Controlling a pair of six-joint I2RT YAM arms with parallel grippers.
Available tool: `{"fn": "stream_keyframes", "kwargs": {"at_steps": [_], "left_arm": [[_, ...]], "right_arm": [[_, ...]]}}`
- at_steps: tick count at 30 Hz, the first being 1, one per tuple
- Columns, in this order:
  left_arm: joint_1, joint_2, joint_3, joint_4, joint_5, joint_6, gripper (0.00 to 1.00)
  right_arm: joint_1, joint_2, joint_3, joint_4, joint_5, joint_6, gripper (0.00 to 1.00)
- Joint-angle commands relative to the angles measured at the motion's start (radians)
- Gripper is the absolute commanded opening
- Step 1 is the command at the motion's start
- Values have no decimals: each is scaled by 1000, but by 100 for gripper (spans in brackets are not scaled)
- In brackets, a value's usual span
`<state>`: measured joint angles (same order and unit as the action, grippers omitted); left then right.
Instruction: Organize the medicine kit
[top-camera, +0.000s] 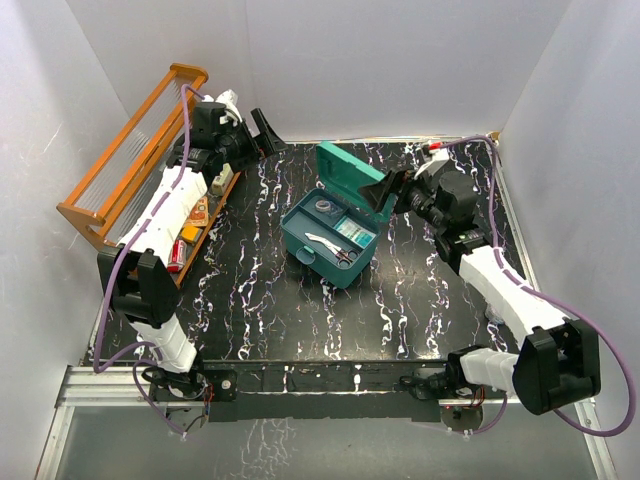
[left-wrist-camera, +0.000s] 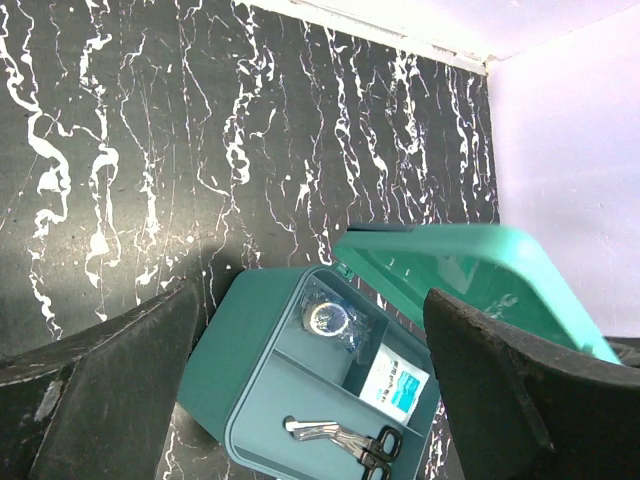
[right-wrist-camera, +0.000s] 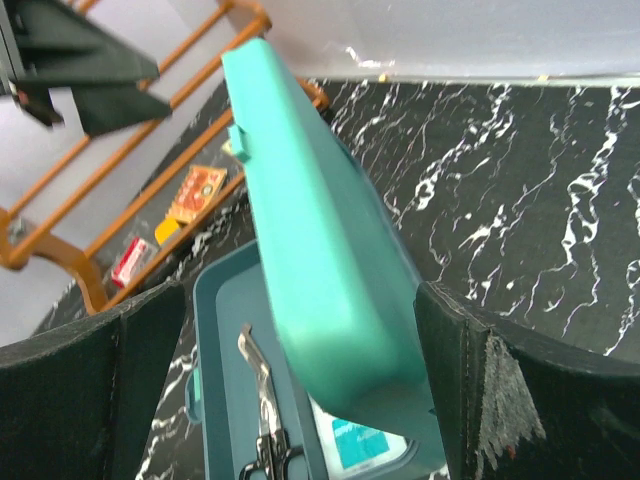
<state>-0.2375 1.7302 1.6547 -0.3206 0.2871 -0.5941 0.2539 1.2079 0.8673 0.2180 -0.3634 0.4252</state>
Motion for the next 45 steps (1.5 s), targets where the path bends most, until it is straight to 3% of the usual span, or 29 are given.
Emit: {"fn": "stream_keyframes", "kwargs": {"at_steps": [1, 12, 19, 24, 27, 36, 40, 45], "left_arm": [[7, -10, 39, -52, 4, 10, 93], [8, -12, 14, -29, 75, 23, 94], [7, -43, -124, 45, 199, 50, 99], [7, -62, -220, 35, 252, 93, 99], [7, -63, -266, 24, 299, 95, 92], [7, -49, -347, 1, 308, 69, 72], [7, -35, -368, 32, 372, 42, 58], [6, -24, -406, 100, 458, -1, 48]], "right_arm": [[64, -45, 54, -128, -13, -113, 98], [143, -166, 128, -369, -129, -254, 98], [143, -154, 75, -392, 214, 15, 93], [142, -24, 132, -533, 297, 187, 86], [142, 44, 156, -590, 332, 216, 79], [142, 173, 197, -681, 361, 206, 79], [142, 182, 174, -678, 324, 219, 74], [142, 167, 101, -619, 276, 232, 67]]}}
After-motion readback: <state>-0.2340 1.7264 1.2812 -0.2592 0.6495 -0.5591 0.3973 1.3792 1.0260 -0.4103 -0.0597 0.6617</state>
